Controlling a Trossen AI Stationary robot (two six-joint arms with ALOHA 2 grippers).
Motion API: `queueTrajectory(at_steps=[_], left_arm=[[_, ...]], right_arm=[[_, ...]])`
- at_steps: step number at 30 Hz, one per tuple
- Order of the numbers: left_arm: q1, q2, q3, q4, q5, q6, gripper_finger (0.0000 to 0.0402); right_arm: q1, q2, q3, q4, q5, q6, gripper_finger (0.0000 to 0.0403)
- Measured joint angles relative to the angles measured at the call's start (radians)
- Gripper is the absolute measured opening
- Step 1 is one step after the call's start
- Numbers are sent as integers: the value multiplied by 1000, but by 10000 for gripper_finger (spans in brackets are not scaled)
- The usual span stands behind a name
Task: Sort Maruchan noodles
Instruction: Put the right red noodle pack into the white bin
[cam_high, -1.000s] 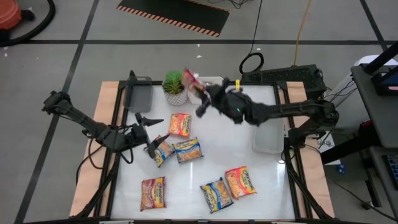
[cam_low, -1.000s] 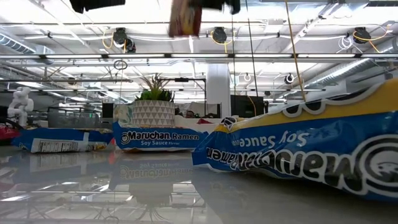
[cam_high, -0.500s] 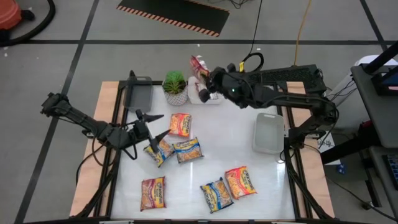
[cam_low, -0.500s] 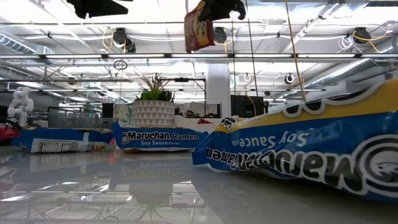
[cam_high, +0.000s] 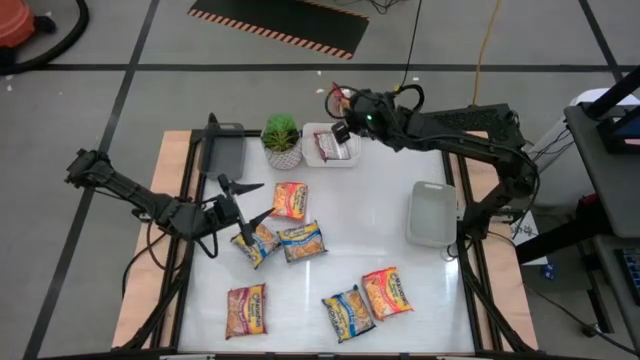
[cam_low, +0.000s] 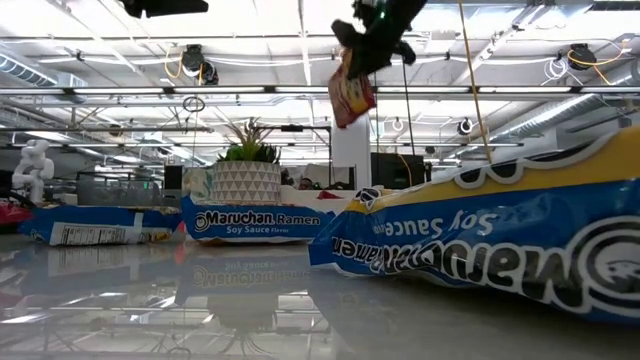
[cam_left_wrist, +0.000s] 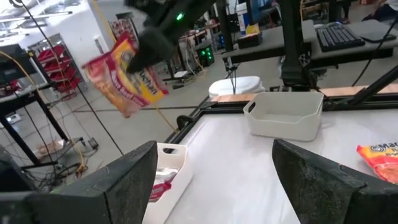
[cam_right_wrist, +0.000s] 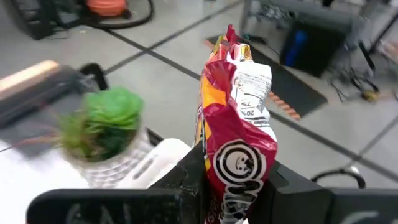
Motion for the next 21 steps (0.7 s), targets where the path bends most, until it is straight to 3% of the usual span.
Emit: queueTrajectory(at_steps=[8,21], left_arm=[[0,-1,0,-2,2,14,321],[0,-1,1,-4,6,19,321]], right_arm=[[-67,98,-23,-76,-57,172,59],[-64,158,-23,-182,-140,353,60]])
